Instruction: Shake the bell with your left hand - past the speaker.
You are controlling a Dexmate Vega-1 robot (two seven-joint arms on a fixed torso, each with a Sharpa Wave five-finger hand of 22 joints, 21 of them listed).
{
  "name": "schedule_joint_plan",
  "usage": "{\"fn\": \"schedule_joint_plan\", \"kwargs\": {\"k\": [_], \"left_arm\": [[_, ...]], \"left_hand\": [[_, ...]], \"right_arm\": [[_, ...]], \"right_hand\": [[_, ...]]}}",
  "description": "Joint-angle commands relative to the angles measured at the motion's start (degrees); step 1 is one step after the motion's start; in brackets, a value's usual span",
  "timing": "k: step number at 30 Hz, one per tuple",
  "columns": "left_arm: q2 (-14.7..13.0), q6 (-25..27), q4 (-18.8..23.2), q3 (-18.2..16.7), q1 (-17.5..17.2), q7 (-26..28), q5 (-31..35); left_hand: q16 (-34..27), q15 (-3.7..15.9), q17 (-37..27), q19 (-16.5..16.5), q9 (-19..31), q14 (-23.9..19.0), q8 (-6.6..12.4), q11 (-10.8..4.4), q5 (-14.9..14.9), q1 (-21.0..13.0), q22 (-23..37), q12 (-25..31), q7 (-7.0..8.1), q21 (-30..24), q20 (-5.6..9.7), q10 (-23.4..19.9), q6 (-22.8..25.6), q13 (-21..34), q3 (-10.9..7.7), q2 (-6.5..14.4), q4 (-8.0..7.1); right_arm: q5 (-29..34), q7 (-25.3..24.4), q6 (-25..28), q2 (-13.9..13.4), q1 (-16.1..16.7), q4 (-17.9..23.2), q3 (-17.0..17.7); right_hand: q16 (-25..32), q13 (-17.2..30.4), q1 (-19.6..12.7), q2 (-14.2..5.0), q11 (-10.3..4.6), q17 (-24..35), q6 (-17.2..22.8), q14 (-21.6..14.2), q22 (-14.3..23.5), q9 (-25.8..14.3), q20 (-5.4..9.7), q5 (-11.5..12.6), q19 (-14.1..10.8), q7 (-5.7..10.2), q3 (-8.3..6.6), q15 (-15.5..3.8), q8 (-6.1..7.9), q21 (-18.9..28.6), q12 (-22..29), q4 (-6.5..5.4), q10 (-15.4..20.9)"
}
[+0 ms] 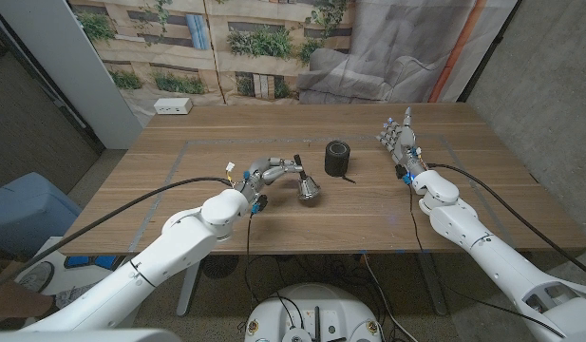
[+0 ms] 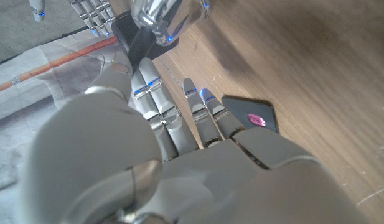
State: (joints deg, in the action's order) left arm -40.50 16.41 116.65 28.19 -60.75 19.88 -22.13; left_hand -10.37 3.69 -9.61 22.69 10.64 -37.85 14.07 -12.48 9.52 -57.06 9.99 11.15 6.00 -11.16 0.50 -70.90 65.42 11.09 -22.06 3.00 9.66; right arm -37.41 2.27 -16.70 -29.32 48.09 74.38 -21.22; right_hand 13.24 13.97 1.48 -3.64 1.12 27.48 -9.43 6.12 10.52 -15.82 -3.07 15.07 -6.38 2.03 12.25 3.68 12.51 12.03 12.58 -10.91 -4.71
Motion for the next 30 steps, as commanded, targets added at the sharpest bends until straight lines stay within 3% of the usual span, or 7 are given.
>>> {"fn": "schedule_joint_plan", "kwargs": {"k": [1, 15, 30], "left_arm": [[-1.59, -12.15, -3.41, 2.93, 0.61, 0.29, 12.31], [-1.92, -20.98, -7.23, 3.58, 0.42, 1.07, 26.12], [-1.54, -28.52, -11.09, 3.57, 0.59, 6.19, 41.7]], "left_hand": [[-0.02, 6.65, 0.04, 0.08, 1.48, -0.1, 0.29, -0.26, 0.33, 0.12, 0.17, -0.16, -0.9, -0.14, -0.03, 0.11, 0.69, 0.21, -0.11, 0.71, -0.3], [0.02, 6.69, 0.06, 0.25, 1.51, -0.07, 0.29, -0.22, 0.33, 0.13, 0.16, -0.18, -0.87, -0.24, -0.01, 0.25, 0.63, 0.22, -0.17, 0.73, -0.26], [-0.07, 6.85, 0.01, 0.46, 1.54, -0.16, 0.34, -0.2, 0.33, 0.0, 0.15, -0.18, -0.91, -0.34, -0.03, 0.35, 0.68, 0.24, -0.15, 0.76, -0.16]], "right_arm": [[0.01, -0.02, 0.04, 0.0, 0.03, 0.05, 0.0], [0.02, -0.02, 0.02, 0.02, 0.03, 0.03, -0.02], [-0.02, 0.05, 0.01, -0.02, 0.02, -0.02, 0.02]], "right_hand": [[0.22, 0.32, -0.18, -5.57, 0.18, 0.22, -0.5, 0.2, 0.18, -0.17, -0.08, 0.18, -0.31, -0.06, 0.34, 0.04, 0.31, 0.29, 0.26, 0.07, -0.23], [0.21, 0.32, -0.18, -5.57, 0.24, 0.22, -0.45, 0.23, 0.18, -0.17, -0.06, 0.18, -0.34, -0.1, 0.33, 0.08, 0.33, 0.3, 0.25, 0.07, -0.24], [0.19, 0.32, -0.17, -5.57, 0.24, 0.22, -0.47, 0.28, 0.18, -0.17, -0.05, 0.18, -0.35, -0.1, 0.33, 0.04, 0.32, 0.31, 0.28, 0.07, -0.18]]}}
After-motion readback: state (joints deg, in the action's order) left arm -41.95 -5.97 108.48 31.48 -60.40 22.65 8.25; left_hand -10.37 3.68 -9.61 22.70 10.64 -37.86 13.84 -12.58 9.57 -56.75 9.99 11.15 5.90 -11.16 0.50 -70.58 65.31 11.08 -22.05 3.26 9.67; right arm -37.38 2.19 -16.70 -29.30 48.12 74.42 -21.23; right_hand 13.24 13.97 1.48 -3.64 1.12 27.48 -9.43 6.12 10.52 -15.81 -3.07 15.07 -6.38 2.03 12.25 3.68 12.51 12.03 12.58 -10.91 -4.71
